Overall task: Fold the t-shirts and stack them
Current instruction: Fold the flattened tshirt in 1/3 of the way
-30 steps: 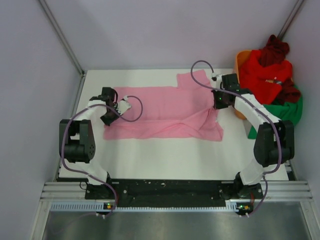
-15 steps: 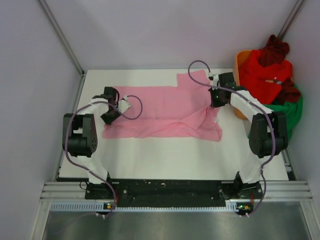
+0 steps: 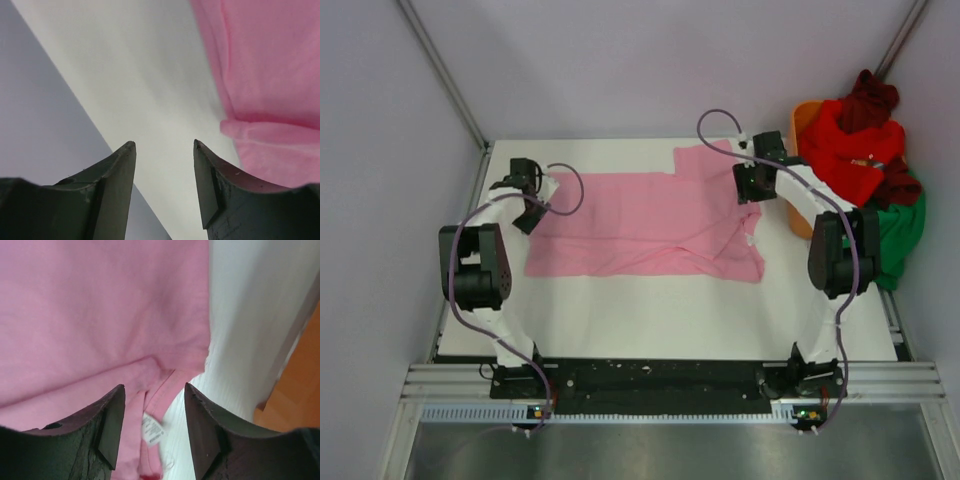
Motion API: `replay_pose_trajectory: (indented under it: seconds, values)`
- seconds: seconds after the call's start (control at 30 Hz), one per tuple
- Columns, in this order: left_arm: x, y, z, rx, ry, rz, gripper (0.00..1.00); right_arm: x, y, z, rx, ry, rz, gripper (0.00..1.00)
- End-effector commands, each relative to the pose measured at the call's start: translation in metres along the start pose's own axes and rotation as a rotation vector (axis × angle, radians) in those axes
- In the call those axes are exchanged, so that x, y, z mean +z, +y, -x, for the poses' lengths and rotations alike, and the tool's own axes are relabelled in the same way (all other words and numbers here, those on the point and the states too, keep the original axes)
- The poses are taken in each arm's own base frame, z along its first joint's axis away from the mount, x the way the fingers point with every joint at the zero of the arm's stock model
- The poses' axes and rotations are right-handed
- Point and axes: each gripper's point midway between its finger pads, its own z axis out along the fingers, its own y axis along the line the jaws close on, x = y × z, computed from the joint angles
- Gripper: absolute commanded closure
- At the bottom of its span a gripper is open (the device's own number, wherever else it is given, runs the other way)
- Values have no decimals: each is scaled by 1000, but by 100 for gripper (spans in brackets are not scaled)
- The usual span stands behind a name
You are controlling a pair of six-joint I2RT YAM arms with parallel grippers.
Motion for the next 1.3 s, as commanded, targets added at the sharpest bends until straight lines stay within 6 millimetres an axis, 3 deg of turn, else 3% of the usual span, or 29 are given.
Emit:
replay_pose_trajectory:
  seconds: [0.0,0.13,0.2,0.33,0.5,0.63,0.8,0.93,1.13,1.27]
  values:
    - [-39,4,5,-59,-120,-28,45,-56,48,-1,-105,-87,148,51]
    - [-49,-40,-17,-49,-84,-214,48,-60,105,-45,-240,-24,274,56]
    - [-48,-58,-30,-51,-60,-270,48,-57,120,-64,-283,15,304,57]
    - [-36,-75,-53,-69,-4,-280,48,-42,130,-85,-302,83,325,60]
    - [-15,-76,-68,-85,70,-223,49,-35,143,-106,-346,135,376,60]
    - [-8,-80,-74,-78,93,-223,49,-31,142,-121,-346,182,375,59]
    - [-5,-83,-75,-71,96,-229,49,-24,135,-127,-348,209,338,60]
    - [-3,-83,-77,-65,104,-229,49,-14,127,-127,-349,225,282,77]
    - [-2,-84,-81,-53,106,-219,49,-15,126,-124,-347,219,273,100]
    - [-1,-84,-80,-48,105,-221,49,-27,128,-107,-340,164,275,100]
